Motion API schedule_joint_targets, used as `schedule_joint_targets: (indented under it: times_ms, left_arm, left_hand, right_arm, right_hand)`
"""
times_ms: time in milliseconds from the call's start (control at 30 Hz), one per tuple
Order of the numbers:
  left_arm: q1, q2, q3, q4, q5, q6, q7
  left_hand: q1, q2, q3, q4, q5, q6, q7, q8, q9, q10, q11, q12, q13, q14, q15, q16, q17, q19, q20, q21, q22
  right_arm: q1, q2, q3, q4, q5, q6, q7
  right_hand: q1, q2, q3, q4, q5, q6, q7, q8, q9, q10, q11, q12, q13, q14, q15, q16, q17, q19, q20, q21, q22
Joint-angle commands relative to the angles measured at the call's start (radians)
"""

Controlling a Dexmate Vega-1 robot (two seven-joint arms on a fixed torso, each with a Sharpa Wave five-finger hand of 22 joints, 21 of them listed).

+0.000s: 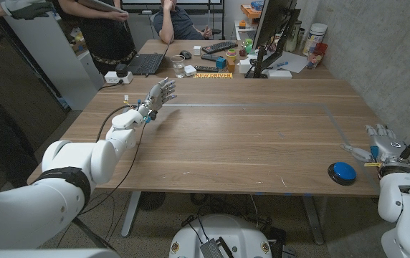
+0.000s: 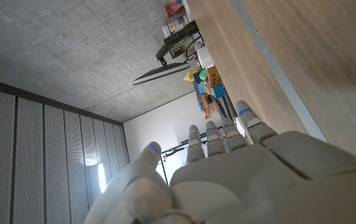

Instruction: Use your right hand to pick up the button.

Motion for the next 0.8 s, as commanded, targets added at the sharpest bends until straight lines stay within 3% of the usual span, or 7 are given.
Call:
schedule_joint_targets:
  times_ms: [33,533,667,800]
  left_arm:
    - [0.003,0.001,0.003,-0.006,-0.003,-0.014,-0.007]
    - [0.011,0.0,0.006,-0.014,-0.014,-0.034,-0.023]
    - [0.014,0.003,0.01,-0.018,-0.013,-0.043,-0.025]
    - [0.017,0.004,0.007,-0.019,-0.02,-0.048,-0.028]
  left_hand:
    - [-0.01,0.01,0.006,0.002,0.007,0.004,-0.002,0.004,0.004,0.001,0.0,0.003,0.004,-0.003,-0.001,0.006,0.002,0.006,0.001,-0.002,0.006]
    - [-0.011,0.01,0.007,0.001,0.007,0.004,-0.001,0.004,0.004,0.003,0.001,0.004,0.004,-0.002,-0.001,0.006,0.002,0.006,0.001,-0.004,0.006]
    - [-0.011,0.01,0.007,0.001,0.007,0.004,-0.001,0.004,0.004,0.002,0.001,0.004,0.004,-0.002,-0.001,0.006,0.001,0.007,0.0,-0.004,0.006]
    - [-0.011,0.009,0.007,0.001,0.007,0.005,-0.001,0.004,0.004,0.003,-0.001,0.004,0.004,-0.003,-0.003,0.006,0.001,0.006,0.0,-0.005,0.006]
  right_arm:
    - [-0.01,-0.014,-0.015,0.021,0.016,-0.02,0.04]
    - [-0.064,-0.01,-0.044,0.015,0.038,-0.035,0.049]
    - [-0.06,-0.015,-0.048,0.002,0.04,-0.039,0.095]
    - [-0.064,-0.028,-0.068,0.005,0.01,-0.034,0.079]
  right_hand:
    - [-0.001,0.007,0.001,0.002,0.009,0.005,-0.012,0.008,0.006,0.001,0.002,0.011,0.002,0.017,0.004,0.01,0.003,0.013,0.0,-0.002,-0.001]
    - [-0.005,0.004,-0.003,0.002,0.009,0.015,-0.028,0.012,0.007,0.014,0.004,0.018,0.002,0.031,0.007,0.014,0.003,0.027,-0.001,0.002,0.0]
    - [-0.008,0.001,-0.006,0.002,0.009,0.014,-0.028,0.011,0.008,0.019,0.009,0.02,0.002,0.037,0.007,0.016,0.003,0.032,-0.001,0.003,0.0]
    - [-0.016,-0.006,-0.013,0.003,0.009,0.01,-0.032,0.01,0.008,0.03,0.012,0.024,0.001,0.058,0.008,0.023,0.003,0.042,-0.001,0.005,0.001]
